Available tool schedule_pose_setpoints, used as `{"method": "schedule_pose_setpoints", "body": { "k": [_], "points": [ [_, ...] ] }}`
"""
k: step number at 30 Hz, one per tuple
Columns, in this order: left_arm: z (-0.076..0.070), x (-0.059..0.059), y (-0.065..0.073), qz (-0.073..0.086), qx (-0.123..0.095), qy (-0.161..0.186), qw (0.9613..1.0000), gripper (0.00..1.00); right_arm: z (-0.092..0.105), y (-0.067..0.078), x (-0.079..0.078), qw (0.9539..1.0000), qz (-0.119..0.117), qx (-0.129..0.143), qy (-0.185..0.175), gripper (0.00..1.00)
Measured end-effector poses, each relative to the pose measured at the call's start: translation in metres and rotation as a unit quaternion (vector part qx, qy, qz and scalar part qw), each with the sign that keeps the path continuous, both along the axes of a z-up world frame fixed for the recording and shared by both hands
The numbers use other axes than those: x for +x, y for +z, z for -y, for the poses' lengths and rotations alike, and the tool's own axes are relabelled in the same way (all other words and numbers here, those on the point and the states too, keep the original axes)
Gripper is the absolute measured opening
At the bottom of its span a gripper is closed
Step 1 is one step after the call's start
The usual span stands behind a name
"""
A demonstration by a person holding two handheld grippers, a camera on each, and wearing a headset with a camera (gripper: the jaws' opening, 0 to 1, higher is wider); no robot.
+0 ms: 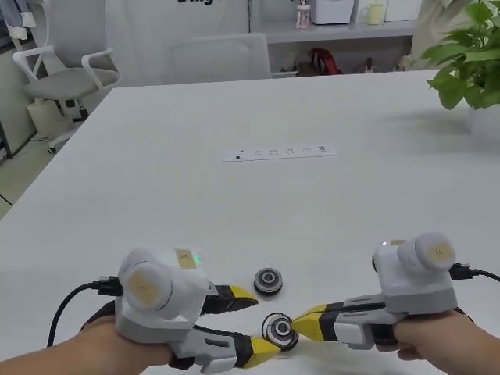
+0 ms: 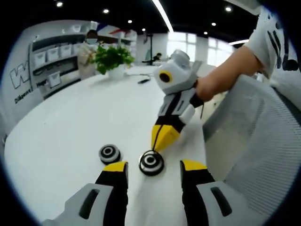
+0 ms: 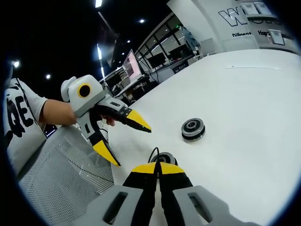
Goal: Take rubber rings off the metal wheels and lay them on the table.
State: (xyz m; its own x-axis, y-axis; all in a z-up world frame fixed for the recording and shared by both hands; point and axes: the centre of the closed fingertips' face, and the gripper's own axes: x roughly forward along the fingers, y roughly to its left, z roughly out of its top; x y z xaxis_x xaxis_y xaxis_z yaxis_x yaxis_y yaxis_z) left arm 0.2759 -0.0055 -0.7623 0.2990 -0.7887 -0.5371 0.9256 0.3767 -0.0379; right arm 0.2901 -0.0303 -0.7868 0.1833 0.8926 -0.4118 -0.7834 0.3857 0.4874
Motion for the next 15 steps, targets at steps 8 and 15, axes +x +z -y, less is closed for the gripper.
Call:
{"method": "schedule_pose_setpoints", "body": {
  "k": [8, 15],
  "points": [
    [-0.005, -0.005, 0.009, -0.005, -0.014, 0.000, 0.9999, 0.59, -0.001, 0.004, 0.001, 1.0000, 0.001, 0.005, 0.002, 0.00],
    [-0.020, -0.005, 0.014, -0.002, -0.014, 0.007, 0.9999, 0.66, -0.002, 0.012, 0.003, 0.9999, 0.004, 0.013, 0.003, 0.00]
  ]
}}
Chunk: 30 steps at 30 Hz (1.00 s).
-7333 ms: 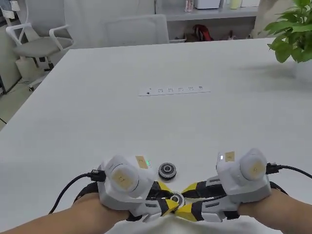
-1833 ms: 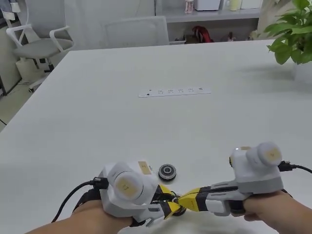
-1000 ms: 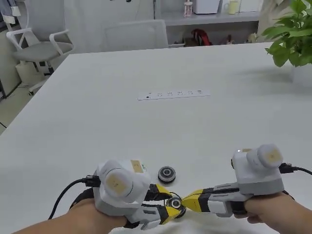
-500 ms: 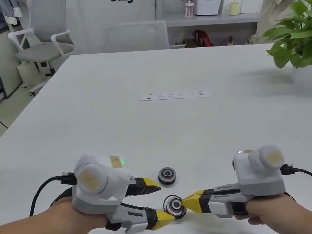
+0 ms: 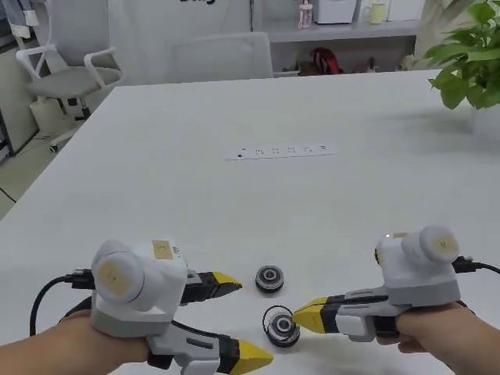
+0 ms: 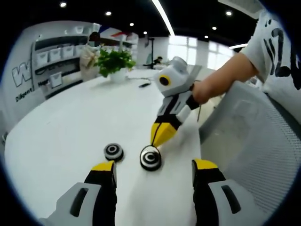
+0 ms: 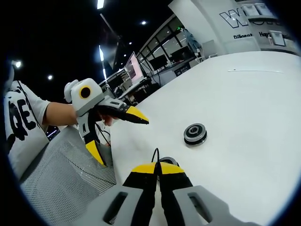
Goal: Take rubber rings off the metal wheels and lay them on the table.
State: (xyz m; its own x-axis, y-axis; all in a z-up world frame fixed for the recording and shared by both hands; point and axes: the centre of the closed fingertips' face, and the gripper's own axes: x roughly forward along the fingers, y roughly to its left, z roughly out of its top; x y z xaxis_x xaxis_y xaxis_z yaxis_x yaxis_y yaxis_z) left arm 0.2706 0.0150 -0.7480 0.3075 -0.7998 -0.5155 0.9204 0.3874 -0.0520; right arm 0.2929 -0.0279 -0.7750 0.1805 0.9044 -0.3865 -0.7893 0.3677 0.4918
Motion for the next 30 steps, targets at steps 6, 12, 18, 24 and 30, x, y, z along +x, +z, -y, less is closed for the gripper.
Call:
{"method": "schedule_pose_setpoints", "body": {
  "k": [6, 12, 18, 24, 30],
  "points": [
    [-0.016, 0.000, 0.001, 0.001, 0.002, 0.010, 0.9999, 0.70, -0.004, 0.011, 0.004, 0.9999, -0.001, 0.012, 0.001, 0.00],
    [-0.025, -0.005, 0.001, 0.000, 0.002, 0.013, 0.9999, 0.76, -0.013, 0.019, 0.004, 0.9998, 0.003, 0.019, 0.011, 0.00],
    [-0.036, -0.007, 0.001, -0.005, -0.002, 0.025, 0.9997, 0.79, -0.023, 0.020, 0.004, 0.9996, 0.003, 0.019, 0.023, 0.00],
    [-0.047, -0.005, 0.002, -0.003, -0.003, 0.041, 0.9992, 0.81, -0.033, 0.021, 0.003, 0.9993, 0.002, 0.017, 0.034, 0.00],
    [-0.055, -0.008, -0.001, -0.003, 0.005, 0.046, 0.9989, 0.81, -0.046, 0.018, -0.001, 0.9986, 0.002, 0.009, 0.051, 0.00]
  ]
}}
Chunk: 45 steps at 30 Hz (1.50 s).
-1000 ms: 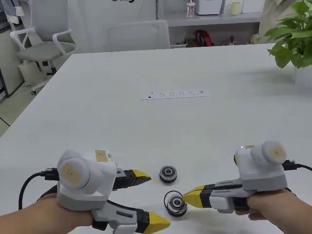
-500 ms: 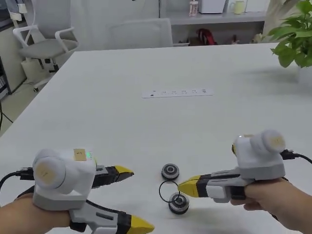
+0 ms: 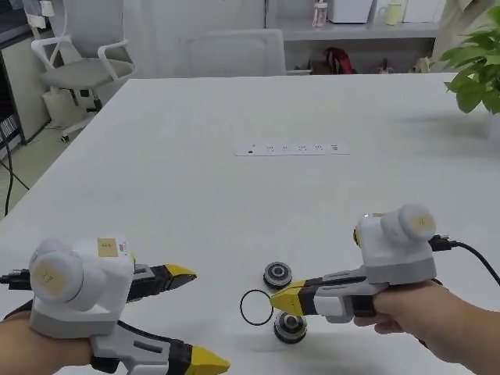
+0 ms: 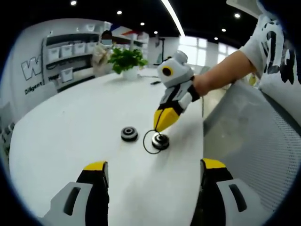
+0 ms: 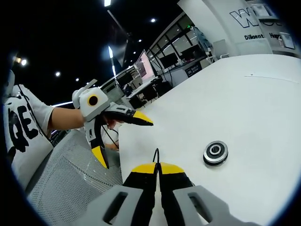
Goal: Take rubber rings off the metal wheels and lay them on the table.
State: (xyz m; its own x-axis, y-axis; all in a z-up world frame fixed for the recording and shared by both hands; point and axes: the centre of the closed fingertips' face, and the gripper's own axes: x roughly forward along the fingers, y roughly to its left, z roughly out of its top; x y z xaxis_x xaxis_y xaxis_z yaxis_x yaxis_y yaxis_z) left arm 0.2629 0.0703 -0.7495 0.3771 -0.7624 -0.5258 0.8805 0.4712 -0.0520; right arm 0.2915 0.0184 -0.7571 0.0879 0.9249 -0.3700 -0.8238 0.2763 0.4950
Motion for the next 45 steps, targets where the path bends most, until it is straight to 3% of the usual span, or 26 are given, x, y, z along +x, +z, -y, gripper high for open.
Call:
{"method": "schedule_pose_setpoints", "body": {
  "k": [13, 28, 45],
  "points": [
    [-0.013, -0.001, -0.004, -0.004, 0.007, 0.014, 0.9999, 0.81, -0.017, -0.015, -0.006, 0.9993, 0.003, -0.025, 0.026, 0.00],
    [-0.014, -0.001, -0.008, -0.009, 0.009, 0.016, 0.9998, 0.81, -0.018, -0.035, -0.011, 0.9936, 0.056, -0.083, 0.053, 0.00],
    [-0.015, -0.002, -0.007, -0.010, 0.011, 0.017, 0.9998, 0.81, -0.014, -0.032, -0.004, 0.9921, 0.084, -0.082, 0.043, 0.26]
  ]
}}
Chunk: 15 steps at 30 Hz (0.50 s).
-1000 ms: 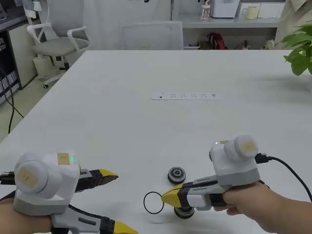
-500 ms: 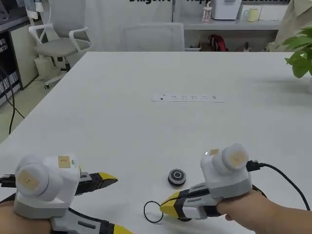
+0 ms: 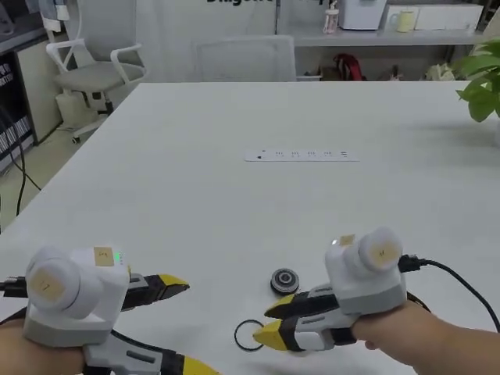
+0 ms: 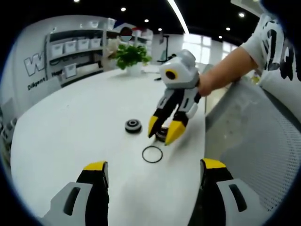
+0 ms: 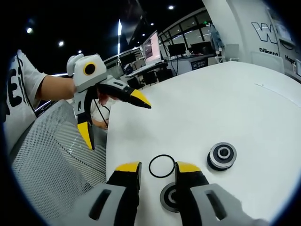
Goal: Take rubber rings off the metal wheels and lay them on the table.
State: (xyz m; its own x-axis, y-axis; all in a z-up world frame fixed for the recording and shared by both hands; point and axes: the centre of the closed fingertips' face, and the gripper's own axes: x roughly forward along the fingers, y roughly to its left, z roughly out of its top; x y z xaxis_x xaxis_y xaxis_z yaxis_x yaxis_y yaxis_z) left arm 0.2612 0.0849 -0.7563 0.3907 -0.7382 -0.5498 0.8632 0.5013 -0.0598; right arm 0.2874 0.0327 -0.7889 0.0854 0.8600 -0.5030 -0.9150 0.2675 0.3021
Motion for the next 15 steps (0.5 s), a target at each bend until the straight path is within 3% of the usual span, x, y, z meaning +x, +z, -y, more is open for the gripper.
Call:
{"method": "schedule_pose_setpoints", "body": {
  "k": [11, 15],
  "points": [
    [0.008, 0.005, 0.003, 0.003, 0.001, -0.010, 0.9999, 0.80, 0.016, 0.017, 0.017, 0.9992, 0.015, 0.020, -0.033, 0.40],
    [0.013, 0.008, 0.005, 0.004, 0.000, -0.015, 0.9999, 0.80, 0.026, 0.021, 0.020, 0.9986, 0.021, 0.024, -0.042, 0.39]
  ]
}}
